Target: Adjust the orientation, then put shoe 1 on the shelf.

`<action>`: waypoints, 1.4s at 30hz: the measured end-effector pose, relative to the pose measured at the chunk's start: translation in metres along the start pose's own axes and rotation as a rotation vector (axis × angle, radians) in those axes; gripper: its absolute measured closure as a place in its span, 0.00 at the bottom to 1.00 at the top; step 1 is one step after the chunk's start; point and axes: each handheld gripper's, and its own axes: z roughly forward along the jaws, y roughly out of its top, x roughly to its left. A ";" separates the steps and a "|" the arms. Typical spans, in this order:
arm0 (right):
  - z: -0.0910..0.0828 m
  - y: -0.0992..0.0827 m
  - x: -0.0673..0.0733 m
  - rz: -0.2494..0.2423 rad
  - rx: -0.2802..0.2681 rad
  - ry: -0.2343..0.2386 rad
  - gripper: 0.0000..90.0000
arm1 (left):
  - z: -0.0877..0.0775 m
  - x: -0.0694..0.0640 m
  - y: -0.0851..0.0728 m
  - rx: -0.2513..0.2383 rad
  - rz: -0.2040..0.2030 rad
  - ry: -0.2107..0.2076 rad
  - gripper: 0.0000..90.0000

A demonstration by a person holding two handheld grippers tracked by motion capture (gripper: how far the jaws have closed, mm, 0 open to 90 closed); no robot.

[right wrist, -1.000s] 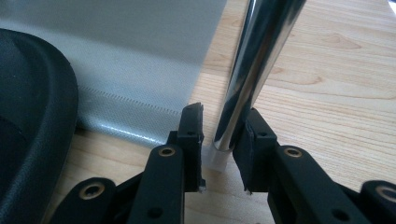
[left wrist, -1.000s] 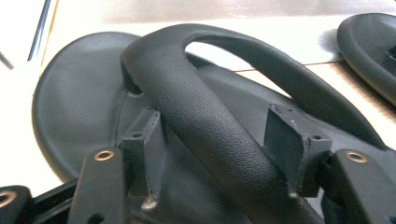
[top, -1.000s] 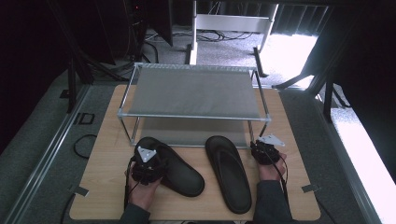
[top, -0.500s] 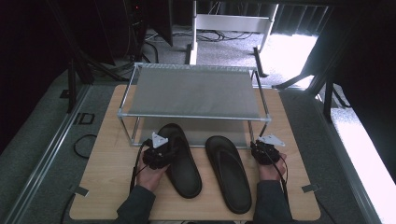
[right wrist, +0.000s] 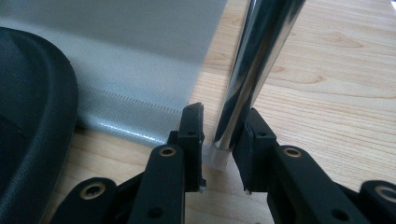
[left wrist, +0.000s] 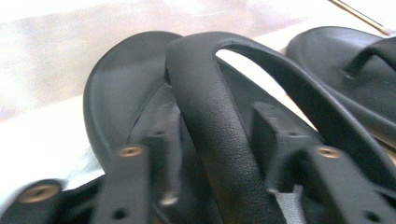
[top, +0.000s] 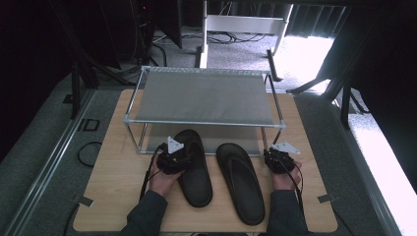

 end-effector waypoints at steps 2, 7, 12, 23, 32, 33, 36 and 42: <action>0.000 0.000 0.000 0.001 0.000 0.001 0.82 | -0.006 -0.003 -0.006 -0.004 0.009 -0.001 0.44; 0.000 0.000 0.000 0.000 0.001 0.000 0.82 | -0.017 -0.010 -0.017 0.005 0.057 0.039 0.43; 0.000 0.000 0.000 -0.002 0.002 -0.001 0.82 | -0.017 -0.015 -0.019 0.014 0.106 0.036 0.61; 0.001 -0.001 0.001 -0.009 0.005 -0.005 0.81 | -0.014 0.009 -0.012 0.001 0.040 0.050 0.78; 0.001 -0.001 0.001 -0.008 0.006 -0.001 0.81 | -0.035 0.004 -0.017 -0.045 0.004 0.025 0.46; 0.001 -0.001 0.001 -0.009 0.007 -0.001 0.81 | -0.038 0.004 -0.019 -0.048 -0.001 0.027 0.45; 0.001 -0.001 0.000 -0.008 0.007 0.000 0.81 | -0.045 0.003 -0.026 -0.038 -0.011 0.025 0.44; 0.001 -0.001 0.001 -0.010 0.008 0.000 0.81 | -0.061 -0.006 -0.045 -0.016 -0.014 0.003 0.38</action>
